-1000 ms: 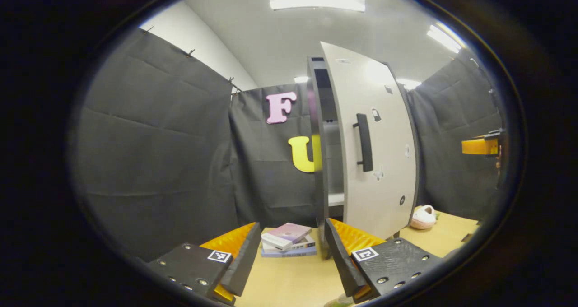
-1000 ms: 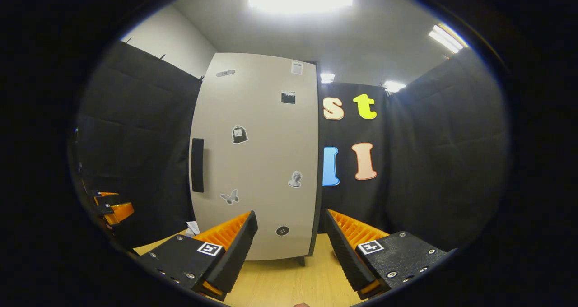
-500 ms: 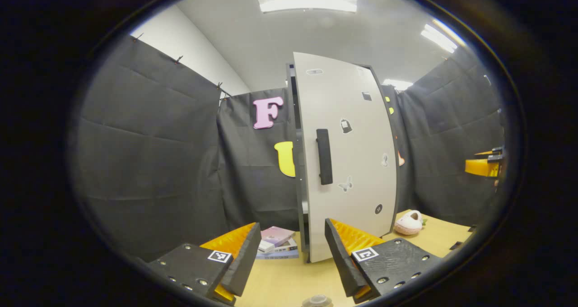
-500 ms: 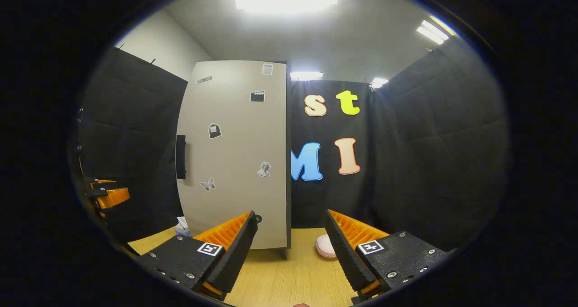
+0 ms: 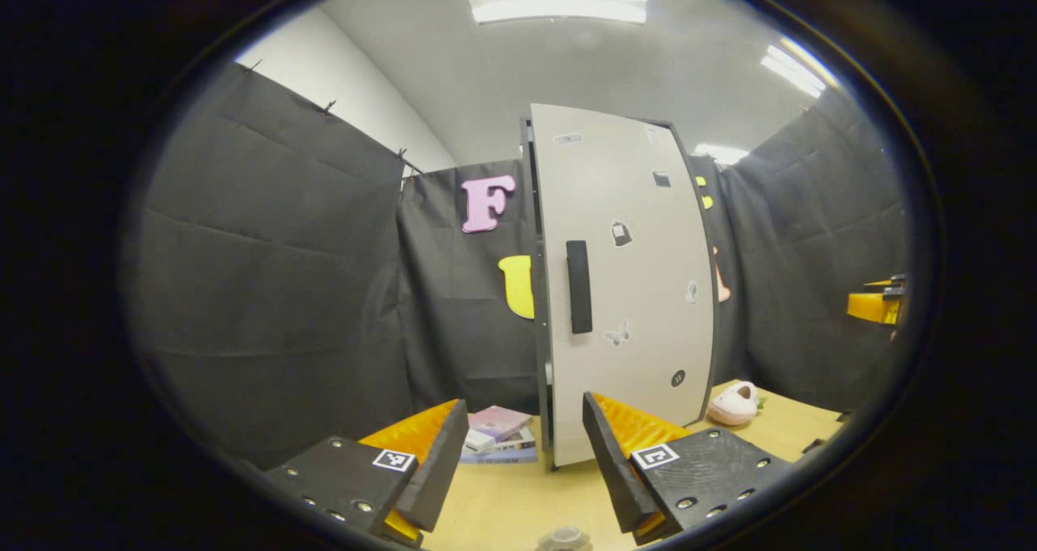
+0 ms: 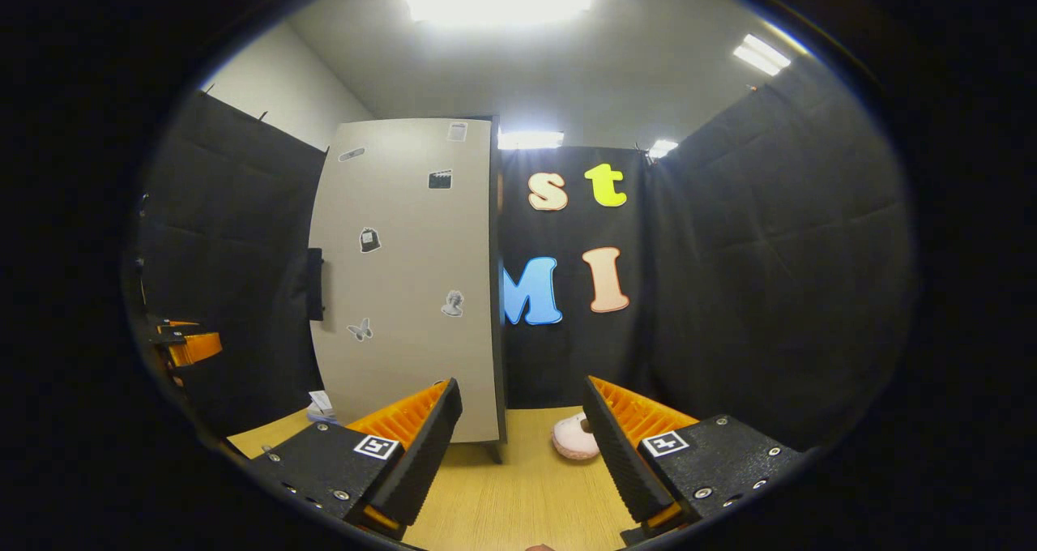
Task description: Open the cabinet door with the right hand, grasp the bottle in the cabinet with the left hand and place it on the coaster, then close the cabinet door with the right hand.
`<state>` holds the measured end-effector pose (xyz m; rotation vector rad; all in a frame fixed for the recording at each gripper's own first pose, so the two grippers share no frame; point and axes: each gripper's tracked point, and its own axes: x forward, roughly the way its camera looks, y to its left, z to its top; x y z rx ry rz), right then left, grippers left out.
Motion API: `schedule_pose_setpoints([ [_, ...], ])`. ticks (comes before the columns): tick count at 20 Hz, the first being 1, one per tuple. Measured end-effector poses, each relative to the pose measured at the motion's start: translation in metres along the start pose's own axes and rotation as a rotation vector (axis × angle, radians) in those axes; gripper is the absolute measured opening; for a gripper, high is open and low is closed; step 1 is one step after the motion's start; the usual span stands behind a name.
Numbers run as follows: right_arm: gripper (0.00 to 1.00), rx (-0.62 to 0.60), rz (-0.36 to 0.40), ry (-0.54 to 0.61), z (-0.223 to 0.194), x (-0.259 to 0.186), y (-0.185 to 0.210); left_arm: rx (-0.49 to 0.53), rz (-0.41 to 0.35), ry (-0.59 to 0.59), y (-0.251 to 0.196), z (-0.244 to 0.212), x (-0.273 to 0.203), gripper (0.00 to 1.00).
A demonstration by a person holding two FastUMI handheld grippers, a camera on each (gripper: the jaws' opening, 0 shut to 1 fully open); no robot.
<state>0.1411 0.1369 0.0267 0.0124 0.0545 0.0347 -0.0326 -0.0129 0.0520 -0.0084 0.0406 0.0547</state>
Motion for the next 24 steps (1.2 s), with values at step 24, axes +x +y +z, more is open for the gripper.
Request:
schedule_pose_setpoints([
  [24, 0.93, -0.023, 0.014, -0.019, 0.008, 0.015, 0.028, 0.017, 0.051, -0.01, 0.037, 0.003, 0.004, 0.81],
])
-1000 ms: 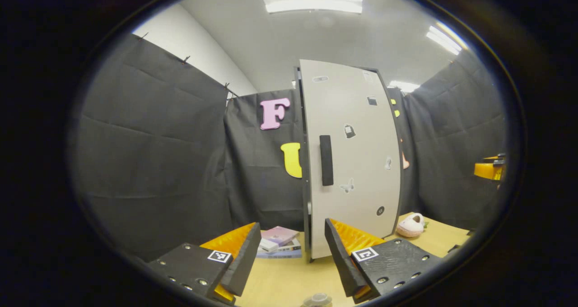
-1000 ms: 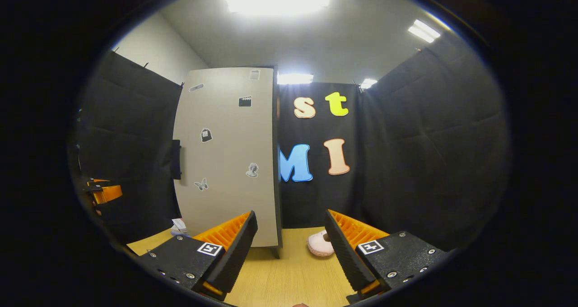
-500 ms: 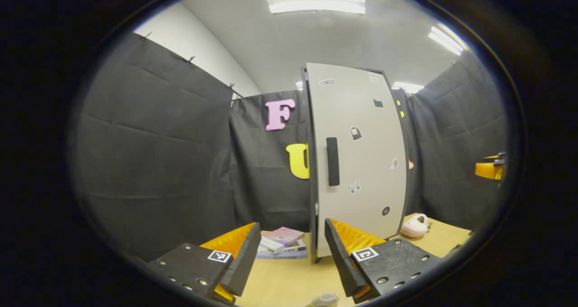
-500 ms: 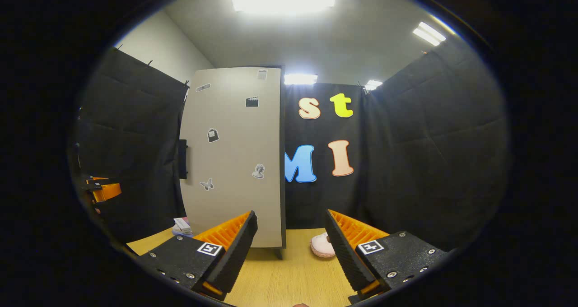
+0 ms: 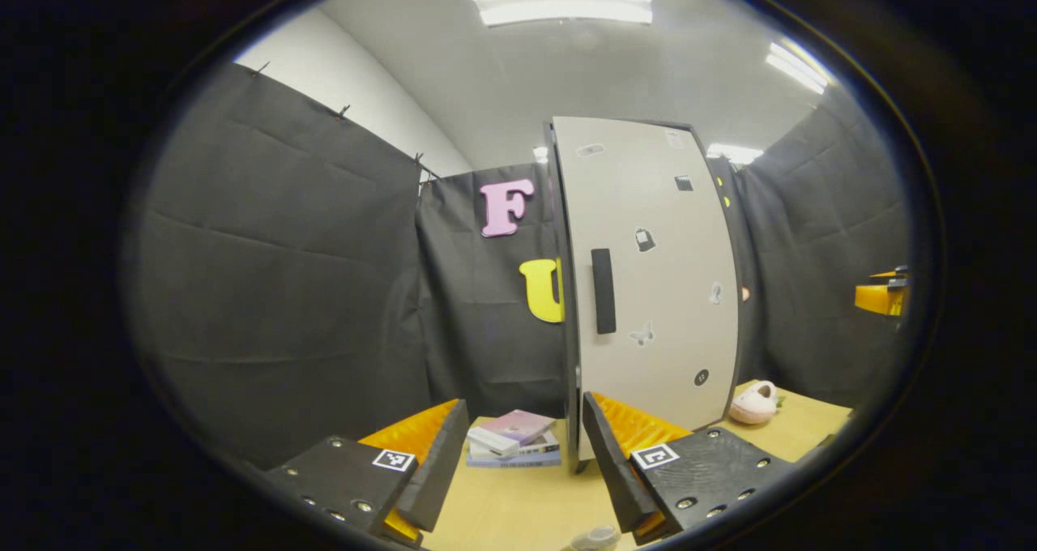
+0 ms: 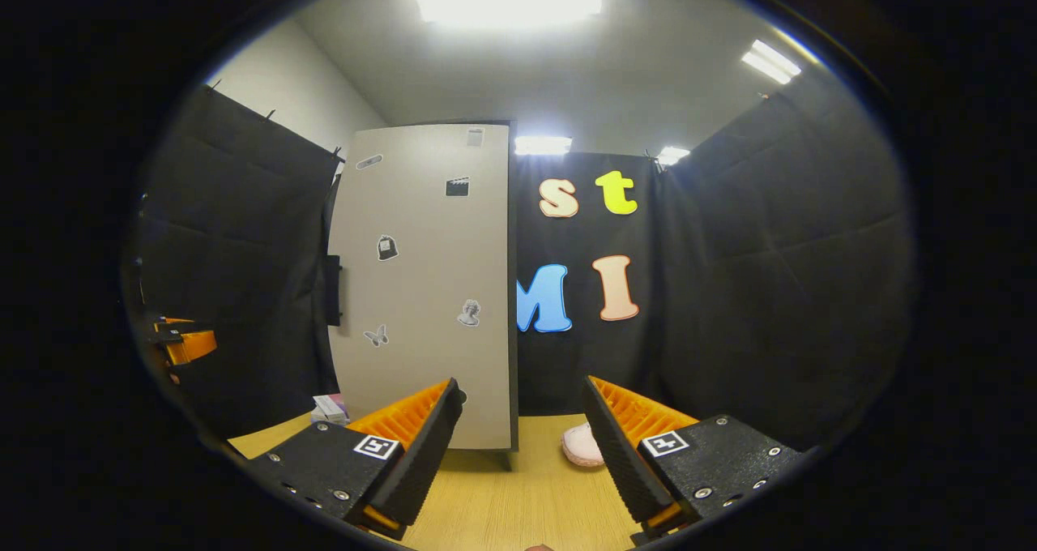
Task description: Open the cabinet door with the right hand, grasp the bottle in the cabinet with the left hand and place it on the coaster, then close the cabinet door with the right hand.
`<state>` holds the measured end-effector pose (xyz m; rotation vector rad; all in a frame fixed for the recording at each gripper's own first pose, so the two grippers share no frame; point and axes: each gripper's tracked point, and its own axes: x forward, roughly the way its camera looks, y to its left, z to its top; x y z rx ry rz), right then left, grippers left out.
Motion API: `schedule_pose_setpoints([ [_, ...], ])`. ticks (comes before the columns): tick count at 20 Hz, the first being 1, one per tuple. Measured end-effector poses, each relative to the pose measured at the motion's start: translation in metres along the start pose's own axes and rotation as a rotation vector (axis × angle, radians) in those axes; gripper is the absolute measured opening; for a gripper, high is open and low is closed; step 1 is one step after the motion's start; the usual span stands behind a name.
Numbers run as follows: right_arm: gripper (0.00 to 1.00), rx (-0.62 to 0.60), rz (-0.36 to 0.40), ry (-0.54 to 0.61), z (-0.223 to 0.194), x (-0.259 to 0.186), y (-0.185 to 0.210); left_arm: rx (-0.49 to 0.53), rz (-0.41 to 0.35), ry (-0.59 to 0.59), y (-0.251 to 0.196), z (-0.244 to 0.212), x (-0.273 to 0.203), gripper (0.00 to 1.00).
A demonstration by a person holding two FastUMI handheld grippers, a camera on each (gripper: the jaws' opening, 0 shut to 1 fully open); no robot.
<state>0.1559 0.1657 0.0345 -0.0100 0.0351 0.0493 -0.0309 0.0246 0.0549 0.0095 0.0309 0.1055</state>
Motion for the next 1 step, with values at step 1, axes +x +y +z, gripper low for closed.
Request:
schedule_pose_setpoints([
  [1, 0.93, 0.002, -0.001, 0.002, -0.0004, 0.0006, -0.0002, 0.0, 0.001, 0.002, 0.0002, -0.0014, 0.0006, 0.81],
])
